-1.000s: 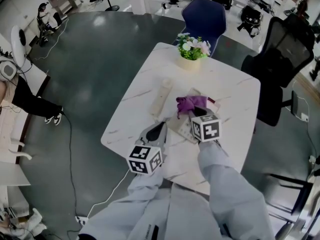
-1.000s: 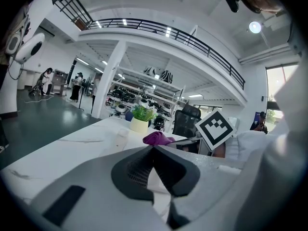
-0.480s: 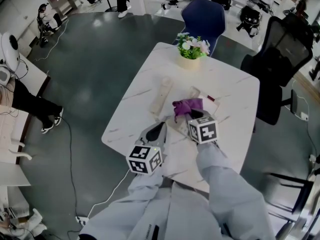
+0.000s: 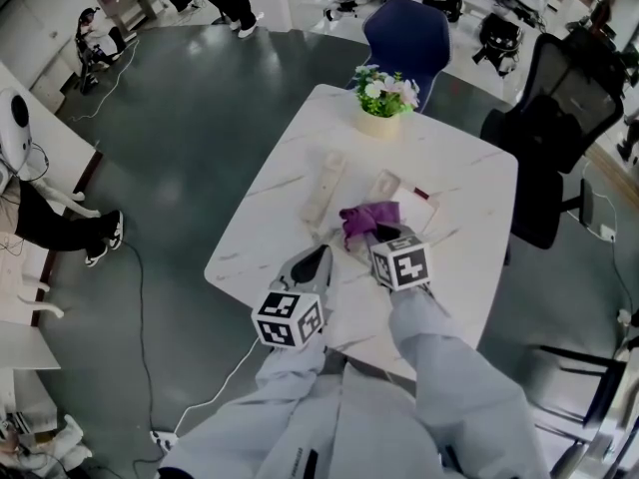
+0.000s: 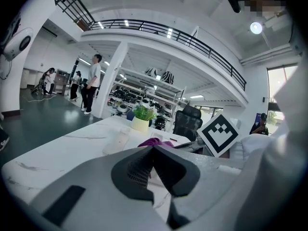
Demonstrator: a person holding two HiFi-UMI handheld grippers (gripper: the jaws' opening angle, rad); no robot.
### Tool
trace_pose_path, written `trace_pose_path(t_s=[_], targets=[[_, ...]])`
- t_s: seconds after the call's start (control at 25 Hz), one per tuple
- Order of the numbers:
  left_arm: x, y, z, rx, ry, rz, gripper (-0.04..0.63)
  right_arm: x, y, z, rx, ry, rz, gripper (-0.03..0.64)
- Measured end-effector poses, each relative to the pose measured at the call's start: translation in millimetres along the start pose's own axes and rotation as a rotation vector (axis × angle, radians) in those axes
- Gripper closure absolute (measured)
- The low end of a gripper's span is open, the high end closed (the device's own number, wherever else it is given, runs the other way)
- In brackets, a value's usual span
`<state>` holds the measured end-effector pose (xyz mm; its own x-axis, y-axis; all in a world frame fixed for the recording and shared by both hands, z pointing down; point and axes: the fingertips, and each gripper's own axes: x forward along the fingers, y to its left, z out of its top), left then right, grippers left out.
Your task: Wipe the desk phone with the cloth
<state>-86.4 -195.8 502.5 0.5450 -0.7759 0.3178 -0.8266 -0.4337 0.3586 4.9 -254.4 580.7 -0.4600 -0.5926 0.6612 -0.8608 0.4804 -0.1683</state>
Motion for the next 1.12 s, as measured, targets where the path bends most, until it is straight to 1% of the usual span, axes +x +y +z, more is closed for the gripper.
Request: trace_pose_path(t_s=[0.44,0.64,1.04,1.12], targets=[[-15.0,1.2,-0.9,-0.004,-0.005,0.016,0.597,-2.5,23.3,-10.0,-0.014,0.028,0.043,0.580],[-21.8,2.1,-5.9,-0.006,-0.007,0.025,0.597,0.5,34.1,-24.1,-0.013,0.057,0.077,0.581],[-36.2,1.5,-9.0,-0.011,-0.015,0.040,0.597,-6.7,48.9,-22.1,-0.035,0.050,0.091,0.581],[-37.5,1.9,-9.5,-0.010,-0.017,0.042,0.597,-7.2,51.1,-25.9,-0.033,0.066,0.102,0.581]])
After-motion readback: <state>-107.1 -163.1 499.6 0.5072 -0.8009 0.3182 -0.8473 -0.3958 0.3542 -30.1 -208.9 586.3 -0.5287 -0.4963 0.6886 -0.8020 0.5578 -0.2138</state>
